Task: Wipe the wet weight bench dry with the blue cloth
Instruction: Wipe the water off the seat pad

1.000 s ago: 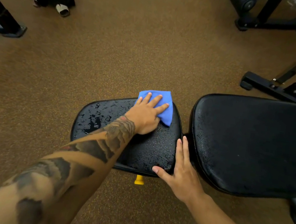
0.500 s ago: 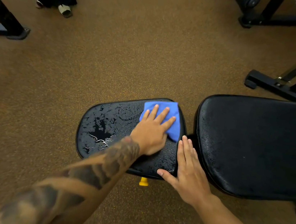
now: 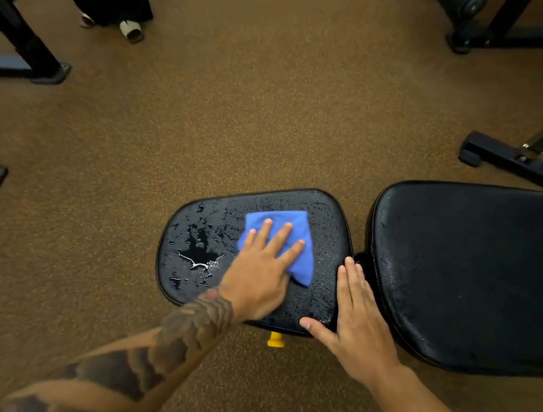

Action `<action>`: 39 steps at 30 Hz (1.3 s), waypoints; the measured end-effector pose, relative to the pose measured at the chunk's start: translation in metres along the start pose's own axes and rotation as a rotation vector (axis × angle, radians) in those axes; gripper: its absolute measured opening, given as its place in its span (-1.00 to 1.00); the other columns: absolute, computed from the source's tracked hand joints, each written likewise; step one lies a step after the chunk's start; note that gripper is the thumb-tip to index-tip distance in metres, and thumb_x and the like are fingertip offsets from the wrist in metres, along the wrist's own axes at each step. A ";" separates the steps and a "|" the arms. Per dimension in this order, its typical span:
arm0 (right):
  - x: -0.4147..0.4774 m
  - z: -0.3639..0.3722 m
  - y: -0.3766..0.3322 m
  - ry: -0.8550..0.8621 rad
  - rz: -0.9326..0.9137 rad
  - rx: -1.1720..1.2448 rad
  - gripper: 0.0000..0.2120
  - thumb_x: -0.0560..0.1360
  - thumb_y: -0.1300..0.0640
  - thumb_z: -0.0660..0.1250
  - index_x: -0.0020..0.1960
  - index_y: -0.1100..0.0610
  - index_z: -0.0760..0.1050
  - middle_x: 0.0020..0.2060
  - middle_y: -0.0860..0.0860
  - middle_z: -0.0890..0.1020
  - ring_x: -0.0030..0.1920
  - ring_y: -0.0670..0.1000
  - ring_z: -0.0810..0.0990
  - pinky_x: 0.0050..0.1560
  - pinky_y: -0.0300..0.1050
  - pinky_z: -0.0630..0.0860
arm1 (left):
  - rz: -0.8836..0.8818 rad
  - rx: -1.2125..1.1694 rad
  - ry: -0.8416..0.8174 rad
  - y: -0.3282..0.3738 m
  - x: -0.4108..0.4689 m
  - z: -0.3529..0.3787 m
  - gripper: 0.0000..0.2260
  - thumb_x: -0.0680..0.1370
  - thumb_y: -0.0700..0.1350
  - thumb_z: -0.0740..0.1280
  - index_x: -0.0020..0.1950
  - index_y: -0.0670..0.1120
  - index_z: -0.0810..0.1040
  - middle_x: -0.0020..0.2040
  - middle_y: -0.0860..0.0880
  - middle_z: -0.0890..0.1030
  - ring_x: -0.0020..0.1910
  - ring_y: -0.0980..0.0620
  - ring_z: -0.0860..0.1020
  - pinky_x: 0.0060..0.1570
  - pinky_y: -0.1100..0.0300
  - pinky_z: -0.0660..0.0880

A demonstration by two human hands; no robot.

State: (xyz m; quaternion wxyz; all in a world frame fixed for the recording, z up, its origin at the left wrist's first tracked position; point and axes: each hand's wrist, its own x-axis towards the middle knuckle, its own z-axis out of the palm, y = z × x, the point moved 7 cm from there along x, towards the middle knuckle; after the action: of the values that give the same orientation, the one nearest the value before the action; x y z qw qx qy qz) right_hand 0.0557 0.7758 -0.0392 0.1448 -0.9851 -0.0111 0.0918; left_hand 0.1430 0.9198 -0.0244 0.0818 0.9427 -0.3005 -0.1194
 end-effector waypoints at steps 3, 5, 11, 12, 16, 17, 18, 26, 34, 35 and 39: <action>0.001 -0.001 0.000 0.012 0.000 0.019 0.01 0.42 -0.51 -0.01 0.54 0.22 -0.13 0.55 0.06 -0.16 0.53 -0.02 -0.22 0.49 -0.07 -0.06 | 0.122 0.043 -0.026 0.028 0.044 -0.003 -0.48 0.60 -0.03 0.08 0.57 0.02 0.14 0.60 -0.11 0.05 0.55 -0.27 -0.03 0.48 -0.18 -0.09; 0.001 -0.001 -0.001 0.025 0.000 0.042 0.01 0.42 -0.51 0.00 0.54 0.22 -0.12 0.55 0.05 -0.14 0.53 -0.03 -0.20 0.48 -0.08 -0.06 | 0.088 0.060 -0.060 0.026 0.077 -0.008 -0.49 0.63 -0.03 0.09 0.58 0.03 0.08 0.61 -0.08 -0.01 0.56 -0.24 -0.08 0.50 -0.14 -0.11; 0.000 -0.002 -0.001 0.008 -0.008 0.030 0.02 0.41 -0.51 -0.01 0.55 0.19 -0.19 0.54 0.02 -0.21 0.52 -0.05 -0.26 0.46 -0.15 -0.18 | -0.150 0.010 -0.044 -0.058 0.084 -0.021 -0.49 0.62 -0.08 0.11 0.58 0.00 0.09 0.59 -0.12 0.08 0.54 -0.28 0.03 0.50 -0.10 -0.03; -0.001 -0.002 -0.002 0.004 -0.006 0.030 0.02 0.41 -0.51 -0.02 0.55 0.18 -0.20 0.54 0.01 -0.23 0.52 -0.06 -0.28 0.45 -0.17 -0.20 | -0.172 -0.001 -0.029 -0.071 0.068 -0.021 -0.49 0.62 -0.09 0.11 0.58 -0.01 0.10 0.59 -0.12 0.08 0.54 -0.28 0.03 0.50 -0.12 -0.03; -0.002 -0.005 -0.005 -0.008 -0.001 0.031 0.03 0.39 -0.52 -0.06 0.54 0.18 -0.21 0.54 0.02 -0.24 0.52 -0.04 -0.28 0.45 -0.16 -0.21 | -0.171 -0.038 0.048 -0.060 -0.012 -0.014 -0.49 0.61 -0.09 0.07 0.58 -0.02 0.12 0.60 -0.10 0.03 0.54 -0.30 -0.04 0.47 -0.21 -0.02; -0.002 -0.005 -0.004 -0.007 0.003 0.030 0.03 0.39 -0.52 -0.06 0.54 0.20 -0.19 0.54 0.04 -0.21 0.52 -0.02 -0.25 0.46 -0.14 -0.18 | -0.152 -0.025 0.047 -0.044 -0.026 -0.009 -0.48 0.61 -0.09 0.08 0.58 -0.03 0.11 0.60 -0.10 0.01 0.55 -0.30 -0.05 0.47 -0.21 -0.04; -0.001 -0.005 -0.004 -0.006 0.008 0.028 0.04 0.39 -0.52 -0.05 0.55 0.21 -0.16 0.55 0.06 -0.18 0.53 -0.01 -0.22 0.48 -0.11 -0.14 | -0.121 -0.015 0.041 -0.025 -0.032 -0.005 -0.47 0.61 -0.10 0.09 0.59 -0.03 0.09 0.60 -0.10 0.00 0.55 -0.30 -0.07 0.48 -0.20 -0.07; 0.000 -0.003 -0.003 0.005 0.003 0.015 0.06 0.35 -0.53 -0.06 0.54 0.23 -0.14 0.55 0.07 -0.15 0.53 0.00 -0.19 0.46 -0.15 -0.18 | -0.051 0.014 -0.062 0.007 0.044 -0.010 -0.50 0.64 -0.06 0.08 0.59 -0.01 0.06 0.61 -0.07 -0.04 0.56 -0.25 -0.10 0.49 -0.15 -0.09; -0.004 -0.005 -0.005 -0.010 0.008 0.056 0.02 0.40 -0.49 0.03 0.55 0.15 -0.24 0.53 -0.01 -0.27 0.51 -0.06 -0.28 0.46 -0.13 -0.19 | -0.342 -0.092 0.003 -0.122 -0.013 -0.020 -0.48 0.63 -0.14 0.12 0.59 -0.01 0.09 0.60 -0.11 -0.01 0.55 -0.28 -0.10 0.49 -0.18 -0.08; -0.004 -0.006 -0.005 -0.013 0.008 0.058 0.01 0.41 -0.48 0.04 0.54 0.15 -0.25 0.53 -0.02 -0.27 0.51 -0.06 -0.28 0.45 -0.14 -0.19 | -0.352 -0.108 0.021 -0.125 -0.032 -0.018 -0.49 0.63 -0.14 0.12 0.58 -0.02 0.11 0.60 -0.10 0.00 0.55 -0.28 -0.10 0.48 -0.18 -0.07; -0.004 -0.007 -0.006 -0.035 0.014 0.058 0.01 0.41 -0.48 0.04 0.54 0.15 -0.27 0.52 -0.02 -0.30 0.51 -0.07 -0.30 0.45 -0.14 -0.21 | -0.344 -0.140 0.087 -0.092 -0.097 -0.003 -0.49 0.64 -0.13 0.13 0.59 -0.01 0.09 0.61 -0.06 -0.04 0.56 -0.24 -0.16 0.48 -0.17 -0.12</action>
State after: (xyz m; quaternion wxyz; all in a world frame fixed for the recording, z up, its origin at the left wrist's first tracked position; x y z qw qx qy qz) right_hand 0.0530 0.7797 -0.0298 0.1723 -0.9788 -0.0040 0.1103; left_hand 0.1172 1.0515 -0.0254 0.1383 0.9765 -0.1220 -0.1111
